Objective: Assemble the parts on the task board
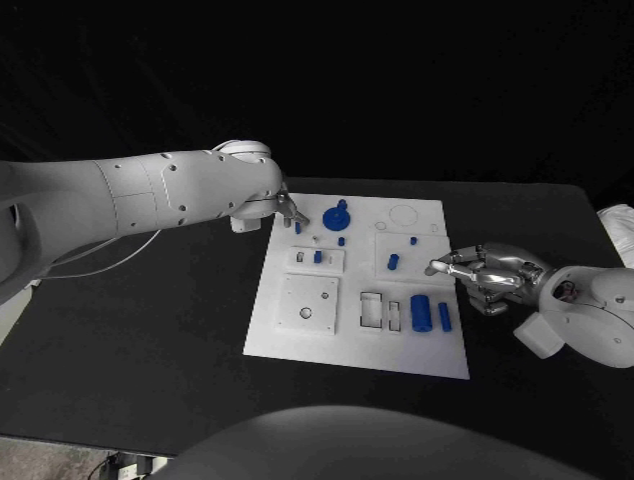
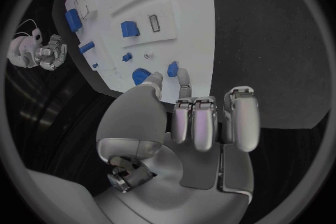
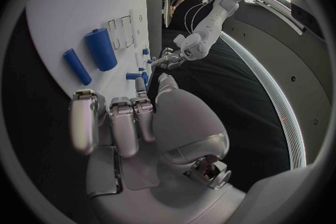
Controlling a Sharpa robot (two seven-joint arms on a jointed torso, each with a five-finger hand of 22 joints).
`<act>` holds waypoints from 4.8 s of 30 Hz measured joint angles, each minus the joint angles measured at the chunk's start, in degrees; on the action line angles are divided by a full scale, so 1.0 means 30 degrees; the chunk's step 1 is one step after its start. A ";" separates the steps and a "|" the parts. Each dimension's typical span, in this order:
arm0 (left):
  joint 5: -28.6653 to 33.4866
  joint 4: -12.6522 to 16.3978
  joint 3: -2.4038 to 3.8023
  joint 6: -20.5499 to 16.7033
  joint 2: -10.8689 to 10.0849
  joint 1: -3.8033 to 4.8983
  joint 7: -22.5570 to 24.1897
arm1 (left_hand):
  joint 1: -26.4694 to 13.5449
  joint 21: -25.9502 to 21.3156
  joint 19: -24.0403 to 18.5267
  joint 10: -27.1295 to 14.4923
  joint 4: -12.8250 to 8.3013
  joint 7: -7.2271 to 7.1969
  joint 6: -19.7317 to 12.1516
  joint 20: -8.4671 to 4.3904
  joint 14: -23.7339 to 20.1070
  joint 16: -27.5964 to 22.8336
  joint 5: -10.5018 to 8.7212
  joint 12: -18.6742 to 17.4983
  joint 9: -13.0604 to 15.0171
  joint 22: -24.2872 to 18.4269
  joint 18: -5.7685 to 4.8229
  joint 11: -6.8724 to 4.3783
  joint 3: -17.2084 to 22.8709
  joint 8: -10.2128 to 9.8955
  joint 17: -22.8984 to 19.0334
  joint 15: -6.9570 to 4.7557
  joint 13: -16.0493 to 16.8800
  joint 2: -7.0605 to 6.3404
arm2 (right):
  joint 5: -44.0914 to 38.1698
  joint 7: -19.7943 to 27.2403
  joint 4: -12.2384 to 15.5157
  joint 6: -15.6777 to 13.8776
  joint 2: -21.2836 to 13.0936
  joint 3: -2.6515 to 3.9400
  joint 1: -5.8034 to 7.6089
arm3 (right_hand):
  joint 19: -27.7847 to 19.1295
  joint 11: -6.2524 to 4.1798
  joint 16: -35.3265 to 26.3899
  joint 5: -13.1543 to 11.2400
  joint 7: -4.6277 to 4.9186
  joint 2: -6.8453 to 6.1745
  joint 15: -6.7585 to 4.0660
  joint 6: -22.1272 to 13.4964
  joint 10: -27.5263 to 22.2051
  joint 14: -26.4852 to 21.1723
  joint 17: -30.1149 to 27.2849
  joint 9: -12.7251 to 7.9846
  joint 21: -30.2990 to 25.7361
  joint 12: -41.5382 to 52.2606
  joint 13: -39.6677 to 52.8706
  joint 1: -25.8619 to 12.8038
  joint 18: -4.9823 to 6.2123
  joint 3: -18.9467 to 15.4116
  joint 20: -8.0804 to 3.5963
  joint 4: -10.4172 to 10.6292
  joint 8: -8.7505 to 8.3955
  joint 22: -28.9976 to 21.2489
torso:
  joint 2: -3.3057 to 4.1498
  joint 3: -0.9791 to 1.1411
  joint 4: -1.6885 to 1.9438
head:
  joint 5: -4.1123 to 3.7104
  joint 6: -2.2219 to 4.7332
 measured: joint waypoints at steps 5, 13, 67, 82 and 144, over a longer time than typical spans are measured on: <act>-0.0009 -0.0231 0.0003 -0.0119 0.0138 -0.0020 0.0000 | 0.0203 0.0000 0.0000 0.0000 0.0000 -0.0069 0.0069 0.0000 0.0000 0.0000 0.0294 0.0000 0.0029 0.0000 0.0001 0.0000 0.0000 0.0000 -0.0001 0.0001 0.0000 0.0053 | -0.0001 -0.0028 -0.0020 0.0025 0.0028 0.0000 0.0000 | 0.0000 0.0028 0.0000 0.0000 0.0000 -0.0002 0.0003 0.0000 -0.0029 0.0001 -0.0001 0.0000 -0.0046 0.0001 -0.0001 -0.0001 0.0000 0.0000 0.0000 0.0000 0.0000 0.0000 | 0.0000 0.0000 -0.0005 | -0.0027 0.0000; 0.0014 -0.0584 0.0005 -0.0150 0.0293 -0.0143 0.0000 | 0.0477 -0.0074 0.0000 0.0000 0.0000 -0.0068 0.0068 0.0000 0.0000 0.0000 0.0789 0.0000 0.0060 -0.0001 0.0002 0.0000 0.0000 -0.0073 -0.0003 0.0000 0.0000 0.0176 | -0.0001 -0.0064 -0.0037 0.0065 0.0058 0.0000 -0.0001 | -0.0083 0.0028 0.0000 -0.0001 0.0000 -0.0030 0.0032 0.0000 -0.0029 0.0027 -0.0001 0.0001 -0.0177 0.0005 0.0000 -0.0028 0.0000 0.0000 0.0067 0.0000 0.0000 0.0007 | -0.0007 0.0000 0.0000 | -0.0099 0.0000; 0.0236 0.0296 0.0022 -0.0682 -0.0046 -0.0573 0.0488 | 0.4421 -0.0446 0.0003 -0.0061 -0.0459 -0.0134 0.0204 -0.0279 0.0072 0.0000 0.2171 0.0000 0.1152 -0.0003 0.0003 -0.0418 0.4980 0.1273 -0.0012 -0.0347 0.0000 -0.1109 | -0.0001 -0.0166 -0.0207 0.0087 0.0101 0.0000 -0.0012 | -0.0489 0.0029 0.0000 0.0069 -0.0001 -0.0043 0.0036 0.0000 -0.0029 -0.0040 0.0005 0.0004 -0.0552 0.0035 -0.0017 -0.0038 0.0002 0.0109 0.0070 -0.0005 0.0001 0.0005 | -0.0044 -0.0005 0.0020 | -0.0126 0.0000; -0.0966 0.5065 0.0052 -0.0090 -0.2492 0.0311 0.0139 | 0.4078 -0.0633 0.0002 -0.0002 -0.0267 -0.0216 0.0122 -0.0278 0.0073 0.0000 0.2043 0.0000 0.2048 -0.0003 0.0003 -0.0476 0.6232 0.1548 -0.0014 -0.0348 -0.0001 -0.1689 | -0.0002 -0.0277 -0.0207 0.0101 0.0121 0.0000 -0.0041 | -0.0626 0.0029 0.0000 0.0069 0.0067 0.0033 -0.0004 -0.0068 -0.0030 0.0013 0.0002 0.0004 -0.0669 0.0000 0.0003 0.0039 0.0001 0.0215 0.0070 -0.0003 0.0001 0.0002 | -0.0216 0.0048 0.0119 | -0.0114 0.0000; -0.3407 0.6546 -0.0098 -0.3310 -0.3107 -0.1447 0.0049 | 0.3264 -0.0927 0.0000 -0.0003 -0.0366 -0.0410 -0.0076 -0.0275 0.0073 0.0000 0.1891 0.0000 0.2620 0.0003 0.0004 -0.0473 0.7067 0.1183 -0.0009 -0.0345 -0.0001 -0.1957 | -0.0002 -0.0276 -0.0235 0.0101 -0.0053 0.0001 -0.0387 | -0.0694 0.0068 0.0000 0.0222 0.0067 0.0079 0.0034 -0.0069 -0.0070 -0.0034 0.0012 -0.0007 -0.0738 0.0037 0.0018 0.0085 -0.0002 0.0266 0.0001 -0.0055 0.0001 0.0009 | -0.0260 0.0035 0.0121 | 0.0203 0.0000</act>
